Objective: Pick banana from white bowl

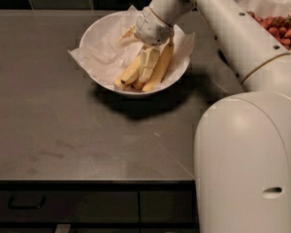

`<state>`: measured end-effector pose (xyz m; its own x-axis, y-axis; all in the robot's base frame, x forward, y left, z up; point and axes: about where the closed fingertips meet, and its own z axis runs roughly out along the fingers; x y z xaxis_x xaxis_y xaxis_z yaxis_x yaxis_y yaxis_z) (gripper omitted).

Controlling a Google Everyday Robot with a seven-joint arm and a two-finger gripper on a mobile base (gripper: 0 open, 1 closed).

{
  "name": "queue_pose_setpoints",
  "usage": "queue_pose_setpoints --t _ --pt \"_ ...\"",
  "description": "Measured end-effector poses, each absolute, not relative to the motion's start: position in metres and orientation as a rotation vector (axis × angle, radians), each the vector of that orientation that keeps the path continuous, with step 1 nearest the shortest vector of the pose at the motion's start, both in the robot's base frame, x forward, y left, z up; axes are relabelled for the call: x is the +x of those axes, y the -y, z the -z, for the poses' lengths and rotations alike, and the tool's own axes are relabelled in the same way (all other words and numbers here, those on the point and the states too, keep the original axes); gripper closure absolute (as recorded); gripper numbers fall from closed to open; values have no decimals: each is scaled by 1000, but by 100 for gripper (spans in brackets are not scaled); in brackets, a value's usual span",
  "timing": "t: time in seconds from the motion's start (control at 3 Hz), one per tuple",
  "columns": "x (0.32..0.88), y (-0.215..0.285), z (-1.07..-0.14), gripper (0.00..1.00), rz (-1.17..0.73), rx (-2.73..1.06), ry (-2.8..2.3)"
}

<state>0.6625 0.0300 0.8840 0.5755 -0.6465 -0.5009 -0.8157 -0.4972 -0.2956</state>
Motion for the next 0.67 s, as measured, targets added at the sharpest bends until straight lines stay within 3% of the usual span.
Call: queue_pose_setpoints --t 0.67 --pt "657 -26 -882 76 -440 -2275 -1206"
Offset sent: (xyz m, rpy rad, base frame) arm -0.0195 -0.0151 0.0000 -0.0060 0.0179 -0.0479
